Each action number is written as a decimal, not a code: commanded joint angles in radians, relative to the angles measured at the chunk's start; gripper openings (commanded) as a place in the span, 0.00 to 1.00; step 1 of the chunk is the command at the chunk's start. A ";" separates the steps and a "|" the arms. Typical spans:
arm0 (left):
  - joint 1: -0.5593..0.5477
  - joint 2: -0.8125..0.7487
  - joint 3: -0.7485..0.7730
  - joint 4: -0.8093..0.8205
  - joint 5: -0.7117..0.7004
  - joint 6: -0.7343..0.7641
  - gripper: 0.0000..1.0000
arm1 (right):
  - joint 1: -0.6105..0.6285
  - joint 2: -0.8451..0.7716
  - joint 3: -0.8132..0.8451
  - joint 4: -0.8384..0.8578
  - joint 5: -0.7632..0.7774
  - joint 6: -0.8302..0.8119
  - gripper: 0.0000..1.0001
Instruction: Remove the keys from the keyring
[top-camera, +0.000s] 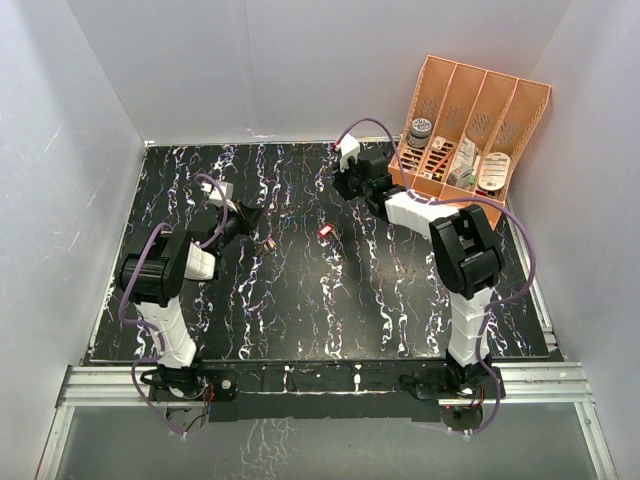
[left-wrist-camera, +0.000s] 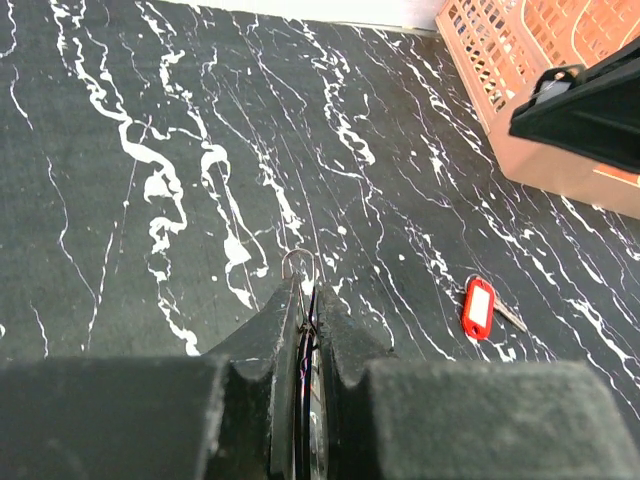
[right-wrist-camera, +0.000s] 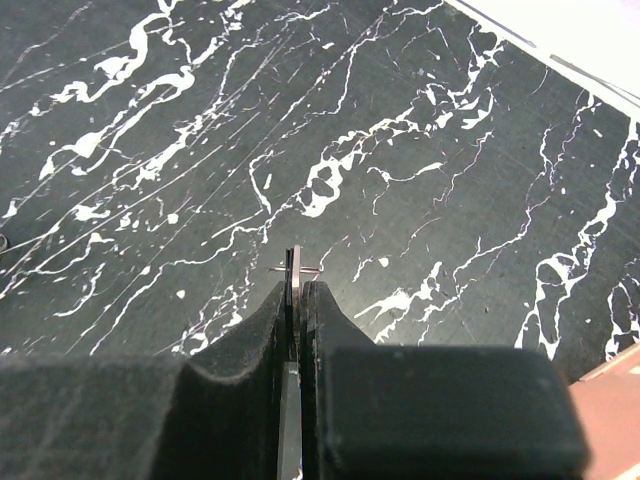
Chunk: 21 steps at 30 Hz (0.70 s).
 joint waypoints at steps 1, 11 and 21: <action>-0.001 0.021 0.060 0.005 -0.024 0.010 0.00 | 0.001 0.074 0.085 0.100 0.024 -0.002 0.00; 0.006 0.114 0.128 -0.093 -0.125 0.056 0.06 | 0.002 0.240 0.246 0.100 0.044 0.002 0.12; 0.012 0.140 0.196 -0.156 -0.142 0.072 0.49 | 0.002 0.289 0.331 0.072 0.043 0.012 0.32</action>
